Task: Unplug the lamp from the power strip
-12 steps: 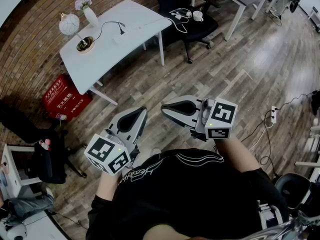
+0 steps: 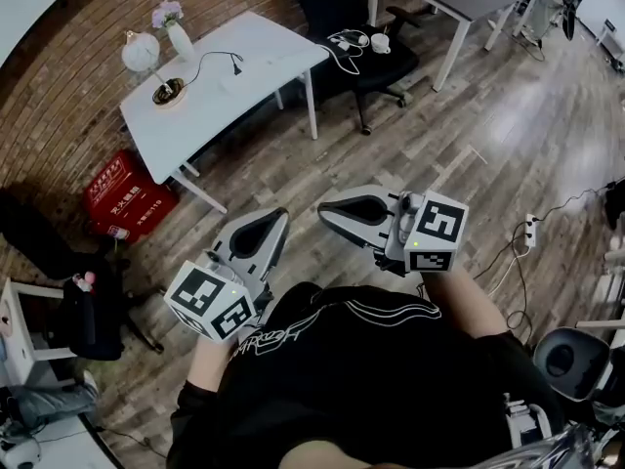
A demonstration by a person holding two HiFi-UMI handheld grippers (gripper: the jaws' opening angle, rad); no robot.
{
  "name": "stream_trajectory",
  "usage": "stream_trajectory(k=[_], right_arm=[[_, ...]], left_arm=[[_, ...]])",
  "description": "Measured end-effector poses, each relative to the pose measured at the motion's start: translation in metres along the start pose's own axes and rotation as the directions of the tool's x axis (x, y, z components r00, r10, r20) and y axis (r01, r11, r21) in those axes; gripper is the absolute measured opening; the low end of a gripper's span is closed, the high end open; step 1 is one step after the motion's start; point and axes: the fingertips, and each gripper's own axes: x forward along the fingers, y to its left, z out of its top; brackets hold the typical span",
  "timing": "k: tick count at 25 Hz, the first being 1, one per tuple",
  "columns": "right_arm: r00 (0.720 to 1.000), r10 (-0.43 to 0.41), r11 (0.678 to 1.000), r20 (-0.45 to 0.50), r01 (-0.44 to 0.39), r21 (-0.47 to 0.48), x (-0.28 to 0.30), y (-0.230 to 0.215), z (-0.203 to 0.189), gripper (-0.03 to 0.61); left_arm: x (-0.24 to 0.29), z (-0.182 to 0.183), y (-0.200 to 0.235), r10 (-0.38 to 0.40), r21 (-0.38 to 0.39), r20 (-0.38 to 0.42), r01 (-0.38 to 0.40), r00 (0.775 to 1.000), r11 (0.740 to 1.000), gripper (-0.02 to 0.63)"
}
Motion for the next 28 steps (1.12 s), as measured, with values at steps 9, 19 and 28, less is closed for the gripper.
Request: stream_trajectory(k=[9, 19, 28], right_arm=[[1.0, 0.02, 1.0, -0.013, -0.02, 0.009, 0.013, -0.003, -0.008, -0.003], [1.0, -0.005, 0.998, -0.007, 0.005, 0.063, 0.077, -0.09, -0.005, -0.003], [0.998, -0.069, 0.99, -0.001, 0.069, 0.122, 0.157, -0.228, 0.024, -0.003]], left_arm=[[-0.006, -0.002, 0.013, 0.022, -0.017, 0.017, -0.022, 1.0, 1.0, 0.003], [0.02, 0.004, 0.119, 0.007, -0.056, 0.019, -0.006, 1.0, 0.998, 0.003], [0.085, 0.04, 0.265, -0.048, -0.052, -0.036, 0.046, 0.998, 0.998, 0.003]])
